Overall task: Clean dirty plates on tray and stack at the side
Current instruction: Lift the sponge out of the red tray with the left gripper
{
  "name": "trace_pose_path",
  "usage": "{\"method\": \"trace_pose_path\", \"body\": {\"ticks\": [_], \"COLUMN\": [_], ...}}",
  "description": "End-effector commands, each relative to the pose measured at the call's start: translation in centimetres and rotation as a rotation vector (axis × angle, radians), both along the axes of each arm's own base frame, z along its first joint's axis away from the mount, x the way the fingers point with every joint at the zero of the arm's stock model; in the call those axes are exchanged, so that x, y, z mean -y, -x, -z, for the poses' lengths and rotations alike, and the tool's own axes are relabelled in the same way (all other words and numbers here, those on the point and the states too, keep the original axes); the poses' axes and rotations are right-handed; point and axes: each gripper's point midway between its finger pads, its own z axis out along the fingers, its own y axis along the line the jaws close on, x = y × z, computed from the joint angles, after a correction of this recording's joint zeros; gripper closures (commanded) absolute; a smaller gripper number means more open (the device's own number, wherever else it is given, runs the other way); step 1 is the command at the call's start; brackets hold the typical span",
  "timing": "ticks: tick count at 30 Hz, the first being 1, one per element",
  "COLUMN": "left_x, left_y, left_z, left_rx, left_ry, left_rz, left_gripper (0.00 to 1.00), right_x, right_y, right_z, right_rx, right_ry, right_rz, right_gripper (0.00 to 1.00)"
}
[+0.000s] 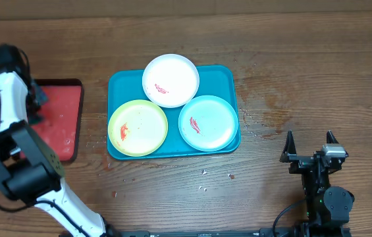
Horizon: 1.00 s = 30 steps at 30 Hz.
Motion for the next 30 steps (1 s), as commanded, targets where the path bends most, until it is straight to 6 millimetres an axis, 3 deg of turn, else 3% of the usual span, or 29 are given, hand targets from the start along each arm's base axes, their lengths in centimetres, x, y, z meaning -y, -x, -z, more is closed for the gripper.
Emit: {"method": "trace_pose_path", "body": {"ticks": [1,2,4,6,8,11,15,17,19,20,22,23,26,28,30], "left_x": [-1.0,-0.7,0.6,1.2,2.0,2.3,2.0,1.7,0.9,0.2,-0.7,-1.1,-0.3,1.0,2.0], "left_y": [-1.3,-1.9,-3.8,-4.4,-4.9,-4.1,-1.8,-0.7,0.0,0.2,0.4,0.2,-1.2,-2.1,-2.8], "left_z": [-6.2,-7.2,-11.6,-13.1,-13.0,-9.6,-1.9,-0.5,-1.4,-2.8,-6.0,-8.7,-13.4,-13.6,-12.5], "left_rx": [0.055,0.078,0.196,0.248,0.279,0.237,0.092,0.009,-0.028,-0.038,-0.033,-0.004,0.157,0.239,0.273], "left_ry": [-0.215,-0.229,-0.276,-0.286,-0.248,-0.2,-0.156,-0.183,-0.263,-0.327,-0.439,-0.495,-0.469,-0.372,-0.272], "left_rz": [-0.006,0.012,0.058,0.069,0.081,0.033,-0.007,-0.013,-0.026,-0.037,-0.062,-0.077,-0.075,-0.046,-0.015], "left_gripper": [0.96,0.96,0.96,0.96,0.96,0.96,0.96,0.96,0.96,0.96,0.96,0.96,0.96,0.96,0.96], "right_x": [0.0,0.0,0.0,0.0,0.0,0.0,0.0,0.0,0.0,0.0,0.0,0.0,0.0,0.0,0.0], "right_y": [0.0,0.0,0.0,0.0,0.0,0.0,0.0,0.0,0.0,0.0,0.0,0.0,0.0,0.0,0.0], "right_z": [0.2,0.2,0.2,0.2,0.2,0.2,0.2,0.2,0.2,0.2,0.2,0.2,0.2,0.2,0.2], "right_rx": [0.004,0.003,0.003,0.003,0.004,0.004,0.003,0.003,0.004,0.004,0.004,0.003,0.004,0.003,0.003], "right_ry": [0.004,0.004,0.004,0.004,0.004,0.004,0.004,0.004,0.004,0.004,0.004,0.004,0.004,0.004,0.004], "right_rz": [0.003,0.003,0.003,0.003,0.003,0.003,0.003,0.003,0.003,0.003,0.003,0.003,0.003,0.003,0.003], "right_gripper": [0.0,0.0,0.0,0.0,0.0,0.0,0.0,0.0,0.0,0.0,0.0,0.0,0.0,0.0,0.0]}}
